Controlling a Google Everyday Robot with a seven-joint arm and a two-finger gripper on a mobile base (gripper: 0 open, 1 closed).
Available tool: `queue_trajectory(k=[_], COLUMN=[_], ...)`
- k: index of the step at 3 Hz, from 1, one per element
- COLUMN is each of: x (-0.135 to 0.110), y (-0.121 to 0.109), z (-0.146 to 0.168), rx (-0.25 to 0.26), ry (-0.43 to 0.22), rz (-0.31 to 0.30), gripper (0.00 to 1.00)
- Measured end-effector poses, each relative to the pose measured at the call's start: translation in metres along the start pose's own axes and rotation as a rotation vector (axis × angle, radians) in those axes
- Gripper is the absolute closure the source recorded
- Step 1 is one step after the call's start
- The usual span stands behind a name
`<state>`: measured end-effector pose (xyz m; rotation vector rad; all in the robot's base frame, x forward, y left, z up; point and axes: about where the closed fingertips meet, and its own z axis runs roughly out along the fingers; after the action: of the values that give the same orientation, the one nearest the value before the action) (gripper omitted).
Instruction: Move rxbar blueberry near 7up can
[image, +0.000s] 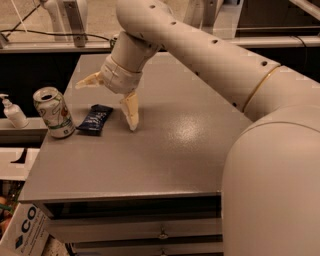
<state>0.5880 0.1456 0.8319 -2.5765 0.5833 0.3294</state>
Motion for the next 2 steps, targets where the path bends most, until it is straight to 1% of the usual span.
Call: queue_trajectory(k=[1,2], x=[0.016,0.034], y=[0.017,0.05], z=[-0.021,-0.05], rx=[0.09,0.202], ry=[-0.043,-0.087], rz=[0.075,0.198], gripper=[0.0,0.0])
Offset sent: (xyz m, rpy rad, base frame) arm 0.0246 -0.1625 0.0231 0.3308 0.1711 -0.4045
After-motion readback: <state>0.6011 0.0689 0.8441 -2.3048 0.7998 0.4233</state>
